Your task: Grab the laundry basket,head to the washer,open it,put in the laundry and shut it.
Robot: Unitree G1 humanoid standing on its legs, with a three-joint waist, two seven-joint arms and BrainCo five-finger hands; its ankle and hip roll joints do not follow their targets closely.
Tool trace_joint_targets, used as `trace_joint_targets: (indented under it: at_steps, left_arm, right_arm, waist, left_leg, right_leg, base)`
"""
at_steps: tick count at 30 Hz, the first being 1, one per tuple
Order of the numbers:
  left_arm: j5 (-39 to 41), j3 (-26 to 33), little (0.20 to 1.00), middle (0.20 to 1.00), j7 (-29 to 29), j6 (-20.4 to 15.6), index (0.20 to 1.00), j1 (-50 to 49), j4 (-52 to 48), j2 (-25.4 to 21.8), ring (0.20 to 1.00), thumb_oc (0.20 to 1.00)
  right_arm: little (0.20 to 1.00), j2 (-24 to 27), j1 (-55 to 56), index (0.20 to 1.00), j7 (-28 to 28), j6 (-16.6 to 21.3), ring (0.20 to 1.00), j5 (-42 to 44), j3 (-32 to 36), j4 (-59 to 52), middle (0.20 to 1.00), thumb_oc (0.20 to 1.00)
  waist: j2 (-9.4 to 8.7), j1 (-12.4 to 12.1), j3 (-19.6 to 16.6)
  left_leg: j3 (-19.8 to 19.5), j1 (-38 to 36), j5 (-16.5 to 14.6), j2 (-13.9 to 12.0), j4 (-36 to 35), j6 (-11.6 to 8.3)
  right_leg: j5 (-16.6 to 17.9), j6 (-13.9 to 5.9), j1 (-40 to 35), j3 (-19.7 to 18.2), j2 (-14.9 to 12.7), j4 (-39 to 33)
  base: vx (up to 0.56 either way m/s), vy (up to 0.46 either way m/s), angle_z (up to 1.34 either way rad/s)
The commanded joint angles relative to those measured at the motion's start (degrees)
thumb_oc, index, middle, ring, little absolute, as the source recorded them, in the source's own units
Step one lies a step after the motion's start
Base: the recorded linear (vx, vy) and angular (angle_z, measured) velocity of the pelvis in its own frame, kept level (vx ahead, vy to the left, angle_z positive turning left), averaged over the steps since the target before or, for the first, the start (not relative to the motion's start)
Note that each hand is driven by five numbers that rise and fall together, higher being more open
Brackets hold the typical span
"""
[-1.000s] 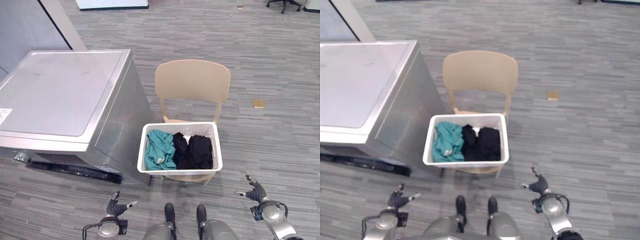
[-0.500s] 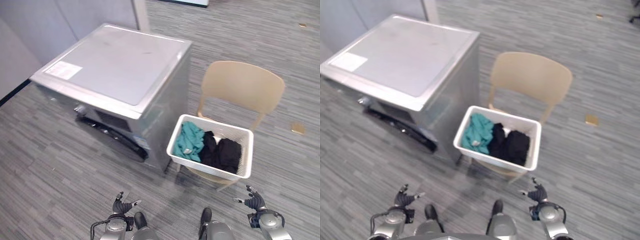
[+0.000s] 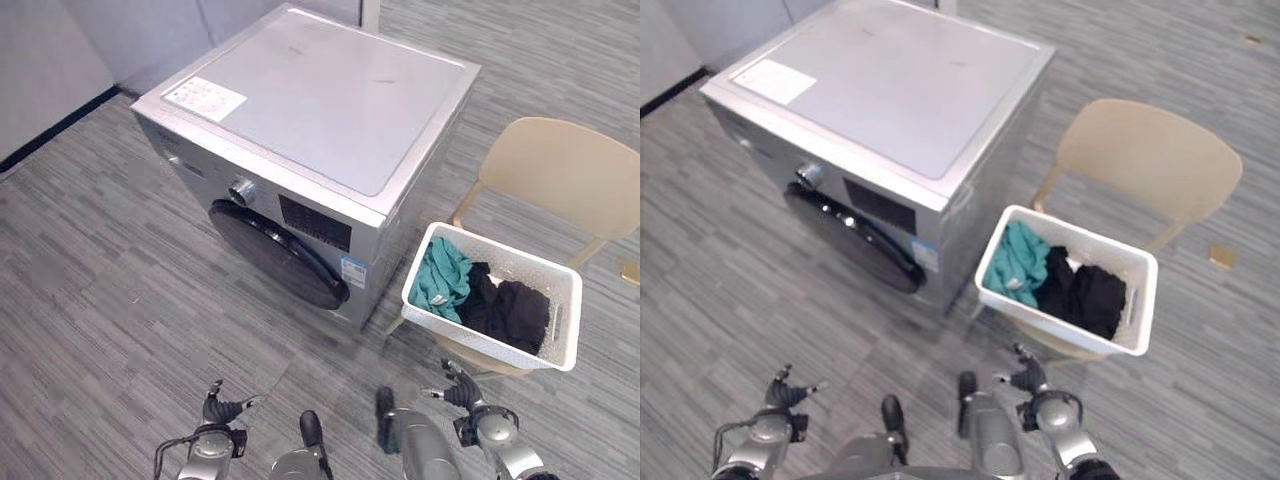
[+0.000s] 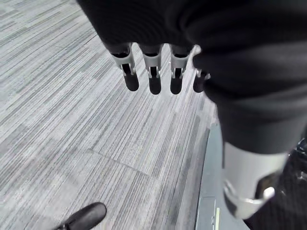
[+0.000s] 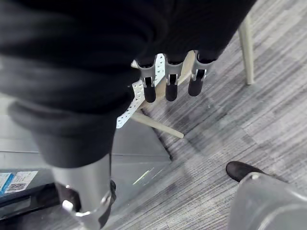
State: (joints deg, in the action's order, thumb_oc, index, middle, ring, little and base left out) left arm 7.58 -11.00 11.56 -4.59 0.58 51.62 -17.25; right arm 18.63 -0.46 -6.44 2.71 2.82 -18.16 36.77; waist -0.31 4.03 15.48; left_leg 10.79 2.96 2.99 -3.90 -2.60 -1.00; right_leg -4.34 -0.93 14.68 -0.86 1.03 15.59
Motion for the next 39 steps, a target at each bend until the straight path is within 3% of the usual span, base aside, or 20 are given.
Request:
trace_joint_targets:
  at_steps: [1,3,12,23,28,35,39]
  left_arm:
    - [-2.01,1.15,1.0,1.0,0.75,-1.63,1.0,0.09,-0.84,-0.64,1.0,1.0]
    - [-2.67,0.45,1.0,1.0,0.2,-1.53,1.0,-0.98,-0.76,0.17,1.0,1.0]
    - [-1.65,-1.7,1.0,1.0,1.66,-1.77,1.0,-0.06,-0.25,0.16,1.0,1.0]
    - [1.56,-3.59,1.0,1.0,2.47,-2.89,1.0,1.11,-2.98,-1.53,1.0,1.0]
    - [3.81,-4.79,1.0,1.0,3.31,-3.98,1.0,3.1,-4.53,-2.81,1.0,1.0]
    - [6.2,-6.58,1.0,1.0,3.55,-4.79,1.0,5.98,-5.48,-3.93,1.0,1.0]
    - [6.16,-7.38,1.0,1.0,3.74,-4.66,1.0,7.25,-4.82,-3.63,1.0,1.0]
  right_arm:
    - [1.0,0.68,-1.9,1.0,1.38,2.55,1.0,0.94,-1.49,-4.72,1.0,1.0]
    - [1.0,0.54,-3.76,1.0,3.1,2.96,1.0,1.19,-4.9,-7.38,1.0,1.0]
    - [1.0,-2.47,-19.48,1.0,2.32,4.74,1.0,1.04,-14.78,-12.73,1.0,1.0]
    - [1.0,-1.4,-30.75,1.0,-5.85,4.96,1.0,3.71,-9.51,-11.32,1.0,1.0]
    - [1.0,-2.6,-37.79,1.0,-9.73,5.38,1.0,7.51,-6.84,-5.31,1.0,1.0]
    - [1.0,-3.75,-43.82,1.0,-10.32,5.0,1.0,11.71,-6.68,-0.68,1.0,1.0]
    - [1.0,-5.53,-44.63,1.0,-9.78,5.09,1.0,12.72,-7.84,-1.19,1.0,1.0]
  waist:
    - [-1.84,-1.09,-0.82]
    - [-1.04,-2.41,-1.38]
    - [0.88,-5.47,-0.62]
    - [1.57,-8.3,1.63]
    - [2.66,-10.46,3.36]
    - [4.66,-12.17,5.04]
    - [4.95,-12.63,5.42]
  left_leg:
    - [-2.2,1.93,-5.56,4.74,5.68,0.22]
    - [-2.15,2.25,-6.17,4.73,6.58,-0.22]
    - [-3.09,6.39,-3.93,4.5,5.75,-0.66]
    - [-5.38,11.74,-1.36,5.27,3.57,-0.48]
    - [-6.53,14.21,-0.39,6.06,2.87,-0.22]
    - [-8.08,17.16,0.7,7.45,2.49,-0.14]
    - [-8.54,17.81,0.78,7.86,2.31,-0.2]
  right_leg:
    - [3.4,-4.34,-4.16,0.6,-1.01,-10.0]
    - [4.12,-4.24,-5.64,3.47,-2.23,-12.65]
    - [4.68,-4.19,-3.39,6.78,-3.22,-14.52]
    - [5.64,-4.54,2.0,7.76,-4.19,-14.03]
    - [6.17,-4.82,4.27,8.01,-4.9,-14.02]
    - [6.22,-5.04,7.14,8.86,-6.02,-12.86]
    - [6.18,-5.15,7.59,9.28,-6.38,-12.64]
  base:
    - [0.13,-0.082,0.48]
    - [0.12,-0.065,0.2]
    - [0.02,-0.002,0.21]
    - [-0.01,0.034,0.14]
    - [-0.02,0.034,0.12]
    - [-0.02,0.042,0.14]
    - [0.0,0.042,0.21]
